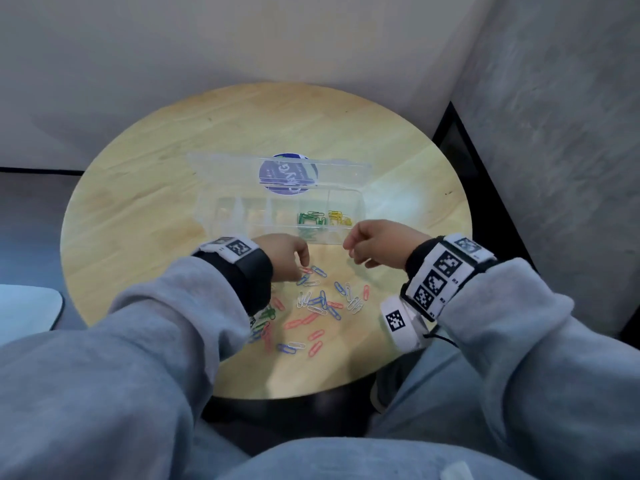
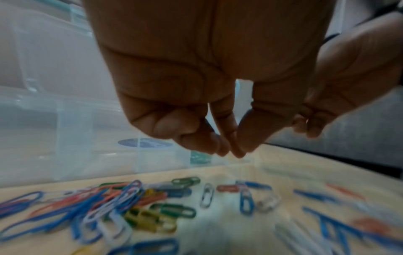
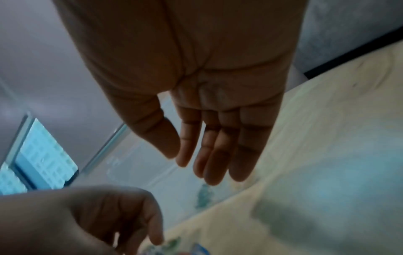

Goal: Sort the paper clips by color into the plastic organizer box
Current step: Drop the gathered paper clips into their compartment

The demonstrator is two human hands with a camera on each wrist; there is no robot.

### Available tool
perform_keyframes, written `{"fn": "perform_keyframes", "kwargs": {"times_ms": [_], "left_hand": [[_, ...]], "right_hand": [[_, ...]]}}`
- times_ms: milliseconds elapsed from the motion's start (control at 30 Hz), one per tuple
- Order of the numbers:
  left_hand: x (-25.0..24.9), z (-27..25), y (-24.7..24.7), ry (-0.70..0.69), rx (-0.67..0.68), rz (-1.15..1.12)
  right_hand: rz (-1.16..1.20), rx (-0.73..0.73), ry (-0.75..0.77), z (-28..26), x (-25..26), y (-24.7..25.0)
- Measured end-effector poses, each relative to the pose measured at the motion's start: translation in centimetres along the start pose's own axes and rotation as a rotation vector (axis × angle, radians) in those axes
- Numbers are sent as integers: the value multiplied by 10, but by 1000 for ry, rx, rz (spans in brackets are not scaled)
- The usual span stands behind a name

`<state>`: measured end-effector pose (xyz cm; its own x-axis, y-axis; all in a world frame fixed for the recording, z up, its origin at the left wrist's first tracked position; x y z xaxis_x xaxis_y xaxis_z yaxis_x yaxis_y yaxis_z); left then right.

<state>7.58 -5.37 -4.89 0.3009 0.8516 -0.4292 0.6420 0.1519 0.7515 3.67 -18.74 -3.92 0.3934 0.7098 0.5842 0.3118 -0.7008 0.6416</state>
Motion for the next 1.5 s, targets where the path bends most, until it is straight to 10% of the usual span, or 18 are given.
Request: {"fn": "perform_keyframes", "kwargs": {"times_ms": [367,900,1500], "left_hand": [[-8,0,-35,-144,52,440],[-18,7,-45,-277,82,358],[6,-1,-53,-103,152,241]], "right_hand": [[-808,56,5,-8,-26,-50],[-907,97,115,1,-14,-61],[-943,164,18,-4,-18,-69]]}}
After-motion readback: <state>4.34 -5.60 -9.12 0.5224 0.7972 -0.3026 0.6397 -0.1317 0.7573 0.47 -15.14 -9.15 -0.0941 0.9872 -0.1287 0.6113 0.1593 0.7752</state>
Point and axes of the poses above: each hand's wrist, its own z-axis towards the middle knuckle, its own y-axis out of the back of the hand, x = y × z, the point moved 10 cm from there along z, towards the middle knuckle, and after that the axes turned 11 degrees about -z, right-handed, at the moved point
